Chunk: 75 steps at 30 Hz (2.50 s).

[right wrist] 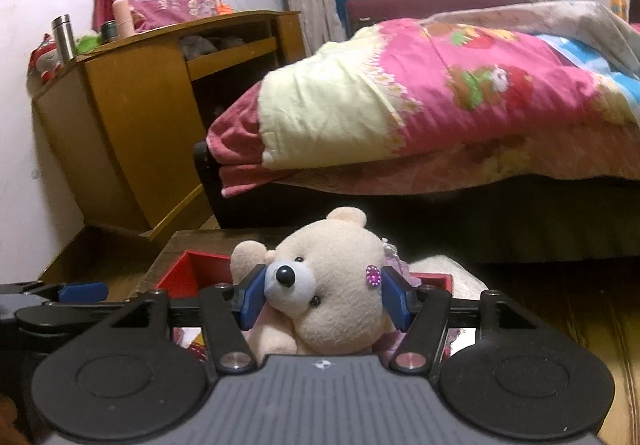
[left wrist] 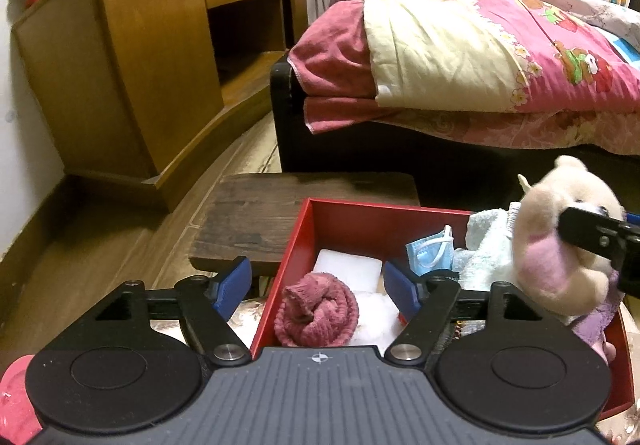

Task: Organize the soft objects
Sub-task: 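Lower the pink knit ball into the red box and open the left tool, then lower the cream teddy bear into the red box and open the right tool, then withdraw both open tools back from the red box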

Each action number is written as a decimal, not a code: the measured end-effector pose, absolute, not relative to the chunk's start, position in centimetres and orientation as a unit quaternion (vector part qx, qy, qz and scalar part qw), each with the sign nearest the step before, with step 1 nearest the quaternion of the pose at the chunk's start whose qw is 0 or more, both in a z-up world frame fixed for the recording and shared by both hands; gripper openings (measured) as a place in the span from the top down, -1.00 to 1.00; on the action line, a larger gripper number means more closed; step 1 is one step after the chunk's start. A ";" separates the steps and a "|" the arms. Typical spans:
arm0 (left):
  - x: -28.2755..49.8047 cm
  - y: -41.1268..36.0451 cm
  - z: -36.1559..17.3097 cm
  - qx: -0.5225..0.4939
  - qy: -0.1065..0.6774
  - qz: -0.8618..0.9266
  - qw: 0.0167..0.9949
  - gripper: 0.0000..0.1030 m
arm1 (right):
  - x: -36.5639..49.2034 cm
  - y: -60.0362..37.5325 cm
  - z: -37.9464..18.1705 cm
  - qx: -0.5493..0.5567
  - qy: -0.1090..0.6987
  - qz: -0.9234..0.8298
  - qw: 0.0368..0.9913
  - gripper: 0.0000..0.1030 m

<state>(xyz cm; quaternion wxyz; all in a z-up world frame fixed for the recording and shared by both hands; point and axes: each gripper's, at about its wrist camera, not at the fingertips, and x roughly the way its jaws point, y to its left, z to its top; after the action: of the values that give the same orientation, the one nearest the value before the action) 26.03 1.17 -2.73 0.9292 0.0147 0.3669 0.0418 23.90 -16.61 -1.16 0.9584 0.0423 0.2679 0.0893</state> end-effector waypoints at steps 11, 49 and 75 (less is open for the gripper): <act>25.8 1.3 -3.0 0.029 0.369 0.063 0.927 -0.47 | 25.9 -11.9 -1.8 0.042 0.281 0.167 0.944 0.32; 20.8 1.2 0.5 0.009 0.370 0.060 0.927 -0.61 | 22.2 -16.1 -0.1 0.113 0.261 0.171 0.943 -0.01; 15.3 -0.5 3.4 0.001 0.340 0.026 0.940 -0.66 | 12.3 -18.3 2.4 0.089 0.240 0.090 0.963 -0.01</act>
<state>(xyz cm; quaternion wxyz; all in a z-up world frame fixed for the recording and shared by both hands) 15.27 -0.50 3.36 0.9400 0.0006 0.3403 0.0260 12.27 -18.28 2.41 0.9625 0.0886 0.2398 0.0905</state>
